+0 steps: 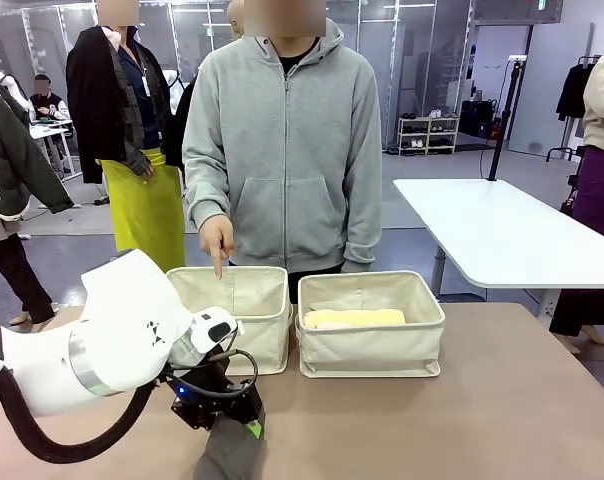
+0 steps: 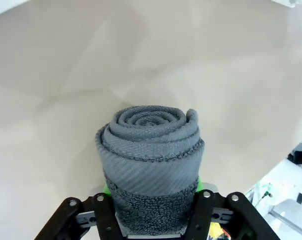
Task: Divide the towels into two baskets.
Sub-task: Pick up one hotel-folded towel from the bottom of the table and place it in the Fabric basket indicated by the person.
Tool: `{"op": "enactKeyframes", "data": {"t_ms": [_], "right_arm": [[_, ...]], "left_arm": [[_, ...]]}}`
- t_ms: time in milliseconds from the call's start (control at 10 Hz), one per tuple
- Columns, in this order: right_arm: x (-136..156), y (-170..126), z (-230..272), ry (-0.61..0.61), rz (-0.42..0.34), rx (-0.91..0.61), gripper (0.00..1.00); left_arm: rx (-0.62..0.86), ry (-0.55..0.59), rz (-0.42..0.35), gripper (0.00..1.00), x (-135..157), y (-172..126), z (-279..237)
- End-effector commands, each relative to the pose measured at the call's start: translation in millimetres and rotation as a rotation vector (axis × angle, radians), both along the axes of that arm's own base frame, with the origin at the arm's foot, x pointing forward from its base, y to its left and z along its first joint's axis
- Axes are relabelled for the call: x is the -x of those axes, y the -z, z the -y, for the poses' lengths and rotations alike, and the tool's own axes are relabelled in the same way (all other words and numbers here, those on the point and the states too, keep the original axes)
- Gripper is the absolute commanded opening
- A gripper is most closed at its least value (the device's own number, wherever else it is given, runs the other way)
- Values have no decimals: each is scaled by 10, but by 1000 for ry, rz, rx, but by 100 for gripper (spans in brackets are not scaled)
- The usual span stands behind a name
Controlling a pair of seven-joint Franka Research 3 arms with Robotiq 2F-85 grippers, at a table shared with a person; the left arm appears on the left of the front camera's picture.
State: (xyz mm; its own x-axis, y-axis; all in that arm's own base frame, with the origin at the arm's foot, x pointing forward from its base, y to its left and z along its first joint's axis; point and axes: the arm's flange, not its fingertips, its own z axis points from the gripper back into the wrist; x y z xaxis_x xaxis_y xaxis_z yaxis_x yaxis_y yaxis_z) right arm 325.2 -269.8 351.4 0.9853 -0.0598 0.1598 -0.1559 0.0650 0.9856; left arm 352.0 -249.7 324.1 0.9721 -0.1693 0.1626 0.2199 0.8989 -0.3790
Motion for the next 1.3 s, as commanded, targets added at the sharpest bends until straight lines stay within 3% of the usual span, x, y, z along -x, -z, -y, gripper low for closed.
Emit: {"op": "enactKeyframes", "data": {"t_ms": [0, 300, 500, 600, 800, 900, 1000, 1100, 1200], "right_arm": [[18, -23, -3, -3, 20, -8, 100], [18, -23, -3, -3, 20, -8, 100], [18, -23, -3, -3, 20, -8, 100], [18, -23, -3, -3, 20, -8, 100], [18, -23, -3, -3, 20, -8, 100], [18, -23, -3, -3, 20, -8, 100], [18, -23, -3, -3, 20, -8, 100], [18, -23, -3, -3, 20, -8, 100], [18, -23, -3, -3, 20, -8, 100]], "left_arm": [[-54, -26, 58, 27, 850, -248, -564], [-183, 105, 127, 27, 786, -1002, -665], [-249, 320, 161, 27, 675, -1390, -680], [-302, 491, 198, 27, 637, -1521, -643], [-372, 758, 214, 27, 685, -1652, -567], [-373, 823, 232, 27, 746, -1642, -546], [-357, 817, 277, 27, 768, -1577, -567], [-265, 644, 336, 27, 801, -1477, -687], [-367, 806, 225, 27, 795, -1591, -489]]}}
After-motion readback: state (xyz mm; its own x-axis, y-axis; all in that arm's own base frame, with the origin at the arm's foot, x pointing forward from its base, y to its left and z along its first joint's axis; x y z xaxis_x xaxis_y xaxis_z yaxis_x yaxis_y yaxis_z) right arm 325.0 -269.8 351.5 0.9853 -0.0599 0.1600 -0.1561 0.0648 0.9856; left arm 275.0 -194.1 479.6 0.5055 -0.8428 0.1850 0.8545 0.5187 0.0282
